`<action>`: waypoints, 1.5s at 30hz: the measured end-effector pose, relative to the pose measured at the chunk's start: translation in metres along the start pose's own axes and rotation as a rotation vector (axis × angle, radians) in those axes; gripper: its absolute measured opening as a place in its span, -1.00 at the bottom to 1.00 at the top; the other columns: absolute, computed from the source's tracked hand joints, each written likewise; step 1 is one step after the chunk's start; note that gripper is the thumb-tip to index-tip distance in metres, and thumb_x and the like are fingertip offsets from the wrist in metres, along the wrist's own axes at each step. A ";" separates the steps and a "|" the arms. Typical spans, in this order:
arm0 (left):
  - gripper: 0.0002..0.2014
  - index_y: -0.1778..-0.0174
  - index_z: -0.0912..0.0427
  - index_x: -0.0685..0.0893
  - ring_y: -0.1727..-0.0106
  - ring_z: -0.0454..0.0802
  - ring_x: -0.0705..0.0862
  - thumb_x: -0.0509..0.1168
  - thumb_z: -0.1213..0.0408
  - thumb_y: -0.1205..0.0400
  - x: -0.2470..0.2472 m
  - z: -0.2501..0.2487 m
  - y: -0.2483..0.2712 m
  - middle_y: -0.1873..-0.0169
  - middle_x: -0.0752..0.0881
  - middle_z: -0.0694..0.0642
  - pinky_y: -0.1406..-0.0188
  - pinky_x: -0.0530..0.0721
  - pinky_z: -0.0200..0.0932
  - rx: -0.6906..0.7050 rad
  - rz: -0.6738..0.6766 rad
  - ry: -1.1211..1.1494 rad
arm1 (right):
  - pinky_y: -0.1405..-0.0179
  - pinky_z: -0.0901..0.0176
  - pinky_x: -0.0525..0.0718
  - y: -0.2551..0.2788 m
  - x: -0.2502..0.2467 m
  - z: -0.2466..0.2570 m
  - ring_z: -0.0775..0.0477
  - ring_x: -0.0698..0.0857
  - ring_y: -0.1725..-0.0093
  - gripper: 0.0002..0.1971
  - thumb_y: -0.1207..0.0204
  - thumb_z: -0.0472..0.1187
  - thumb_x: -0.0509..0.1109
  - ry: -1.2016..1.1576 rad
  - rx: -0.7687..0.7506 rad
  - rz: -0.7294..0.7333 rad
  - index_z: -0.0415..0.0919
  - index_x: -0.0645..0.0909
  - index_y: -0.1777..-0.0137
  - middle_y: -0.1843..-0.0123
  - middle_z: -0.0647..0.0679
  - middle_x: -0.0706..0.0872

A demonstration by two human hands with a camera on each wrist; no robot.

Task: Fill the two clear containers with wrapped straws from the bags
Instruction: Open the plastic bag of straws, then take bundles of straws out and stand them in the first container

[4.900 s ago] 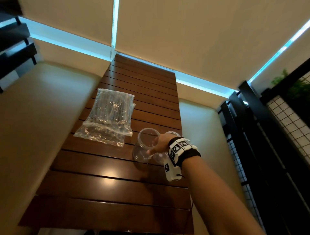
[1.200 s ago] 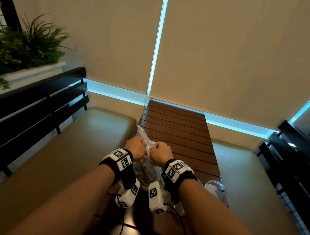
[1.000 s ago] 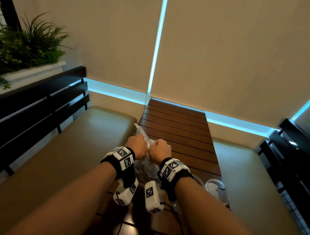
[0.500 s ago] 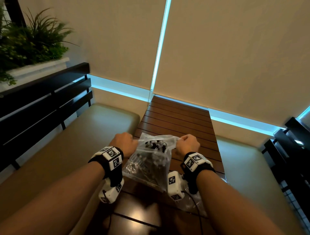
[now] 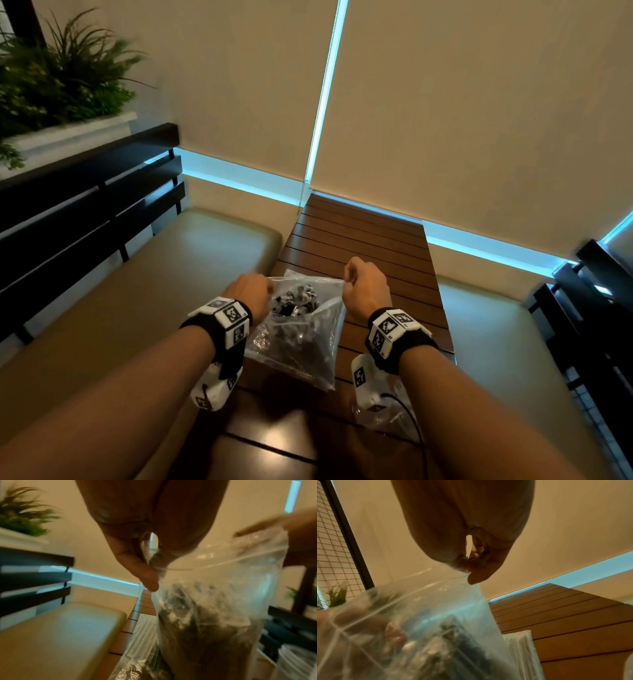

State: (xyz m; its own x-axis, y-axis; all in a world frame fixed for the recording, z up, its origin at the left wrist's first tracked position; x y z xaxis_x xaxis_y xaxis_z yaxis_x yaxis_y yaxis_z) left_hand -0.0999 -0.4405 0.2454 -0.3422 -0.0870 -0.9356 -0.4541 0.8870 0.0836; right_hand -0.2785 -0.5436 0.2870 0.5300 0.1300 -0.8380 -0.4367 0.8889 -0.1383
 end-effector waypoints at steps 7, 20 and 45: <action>-0.44 -0.51 0.00 0.50 -0.02 0.12 0.70 0.22 0.53 -0.60 -0.013 -0.031 -0.009 -0.14 0.74 0.18 -0.09 0.71 -0.09 0.127 -0.035 0.134 | 0.17 0.17 0.53 0.012 -0.008 0.014 -0.01 0.48 0.08 -0.90 -0.54 -0.24 0.37 0.271 -0.201 -0.029 -0.06 0.64 -0.01 0.00 0.03 0.44; -0.24 -0.52 -0.25 0.44 -0.29 0.01 0.67 0.38 0.52 -0.48 -0.065 -0.078 0.002 -0.64 0.24 -0.22 -0.14 0.68 -0.04 0.593 -0.131 -0.082 | -0.24 -0.01 0.60 -0.007 -0.004 0.059 -0.18 0.65 -0.20 -0.71 -0.56 -0.19 0.21 0.288 -0.325 0.178 -0.23 0.64 -0.20 -0.22 -0.17 0.70; -0.39 -0.61 0.02 0.35 0.02 0.18 0.78 0.32 0.41 -0.63 -0.051 -0.083 0.030 -0.67 0.22 -0.02 0.08 0.79 0.12 0.941 -0.133 -0.403 | -0.59 -0.51 0.05 0.034 0.038 0.144 -0.67 -0.01 -0.63 -0.62 -0.65 -0.32 0.10 0.590 0.591 0.121 -0.58 0.52 -0.34 -0.42 -0.58 0.49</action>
State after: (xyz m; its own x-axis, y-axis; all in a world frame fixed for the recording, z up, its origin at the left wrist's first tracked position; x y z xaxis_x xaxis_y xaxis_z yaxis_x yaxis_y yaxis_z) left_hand -0.1647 -0.4472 0.3237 0.0433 -0.2058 -0.9776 0.4191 0.8920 -0.1692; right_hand -0.1681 -0.4451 0.3265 -0.0347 0.1341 -0.9904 0.0735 0.9886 0.1313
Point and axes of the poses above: each hand's wrist, its own y-axis away from the middle knuckle, its own x-axis out of the palm, z = x × y, the point moved 4 cm from there along -y, towards the middle knuckle
